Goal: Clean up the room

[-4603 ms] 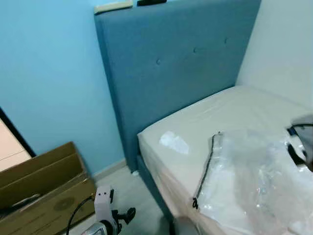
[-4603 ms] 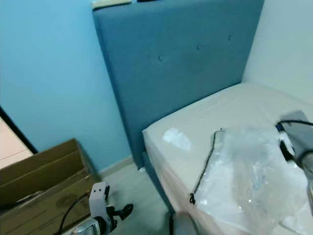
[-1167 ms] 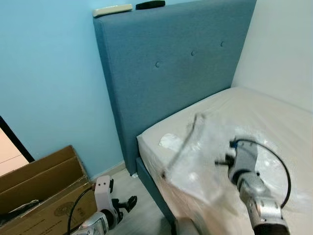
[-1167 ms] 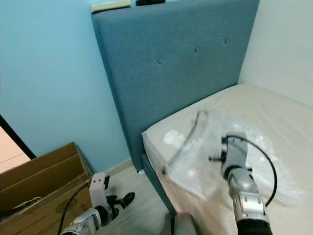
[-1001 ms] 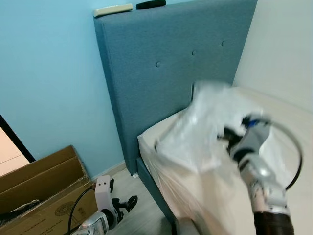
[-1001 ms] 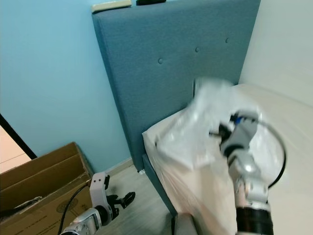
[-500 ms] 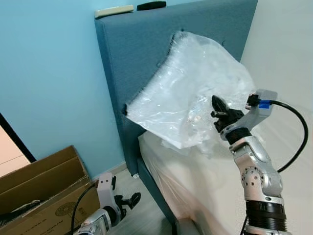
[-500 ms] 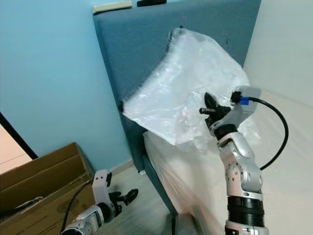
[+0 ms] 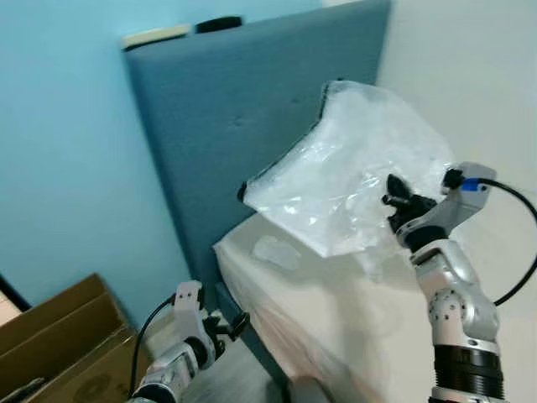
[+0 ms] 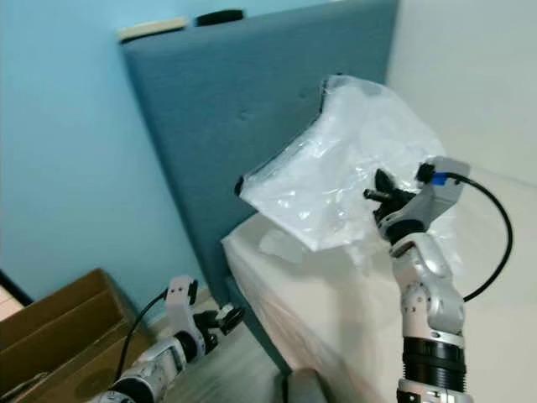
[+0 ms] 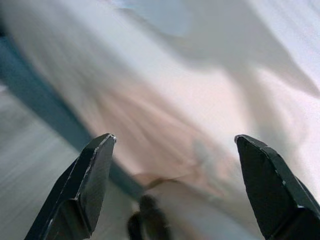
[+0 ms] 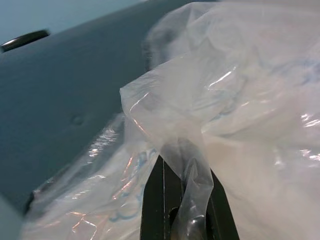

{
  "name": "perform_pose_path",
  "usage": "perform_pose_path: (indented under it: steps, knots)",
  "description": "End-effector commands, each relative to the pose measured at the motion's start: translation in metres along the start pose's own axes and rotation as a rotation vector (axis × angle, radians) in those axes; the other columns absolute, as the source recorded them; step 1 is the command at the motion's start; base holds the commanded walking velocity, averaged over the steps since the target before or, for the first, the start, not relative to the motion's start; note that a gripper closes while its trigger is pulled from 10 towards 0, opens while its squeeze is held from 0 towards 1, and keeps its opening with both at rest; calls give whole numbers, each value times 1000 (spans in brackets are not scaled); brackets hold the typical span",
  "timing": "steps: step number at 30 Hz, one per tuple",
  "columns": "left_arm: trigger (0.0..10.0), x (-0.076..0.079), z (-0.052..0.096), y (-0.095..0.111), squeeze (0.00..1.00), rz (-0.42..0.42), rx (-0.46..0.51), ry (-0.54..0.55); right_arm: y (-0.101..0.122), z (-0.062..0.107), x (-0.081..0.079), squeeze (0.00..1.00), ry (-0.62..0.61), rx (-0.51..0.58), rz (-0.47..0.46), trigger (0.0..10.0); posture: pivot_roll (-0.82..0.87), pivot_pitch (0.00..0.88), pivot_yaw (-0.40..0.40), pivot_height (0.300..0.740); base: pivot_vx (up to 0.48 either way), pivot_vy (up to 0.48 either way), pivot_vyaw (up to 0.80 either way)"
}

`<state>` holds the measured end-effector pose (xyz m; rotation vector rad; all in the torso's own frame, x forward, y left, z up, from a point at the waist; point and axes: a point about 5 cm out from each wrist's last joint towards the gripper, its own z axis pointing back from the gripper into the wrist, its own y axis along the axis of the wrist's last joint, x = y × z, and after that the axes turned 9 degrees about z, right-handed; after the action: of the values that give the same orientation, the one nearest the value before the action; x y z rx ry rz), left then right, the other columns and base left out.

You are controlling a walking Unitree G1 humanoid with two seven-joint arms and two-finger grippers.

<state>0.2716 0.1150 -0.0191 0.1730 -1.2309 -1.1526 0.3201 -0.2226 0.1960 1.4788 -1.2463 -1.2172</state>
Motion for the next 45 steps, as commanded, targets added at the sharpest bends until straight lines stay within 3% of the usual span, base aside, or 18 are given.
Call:
perform_pose_path:
  steps: [1, 24, 45]
  knots:
    - [10000, -3, 2, 1, 0, 0, 6, 5, -5, 0, -4, 0, 15, -22, 6, 10000, -191, 0, 49, 584, 0, 0, 0]
    - [10000, -5, 4, 1, 0, 5, 15, 12, -12, 2, -2, 0, 11, -47, 13, 10000, -189, 0, 53, 664, 0, 0, 0]
    - [10000, -10, 6, -3, 0, 7, 15, 57, -43, 9, 11, 0, -62, -150, 33, 10000, -187, 0, 42, 728, 0, 0, 0]
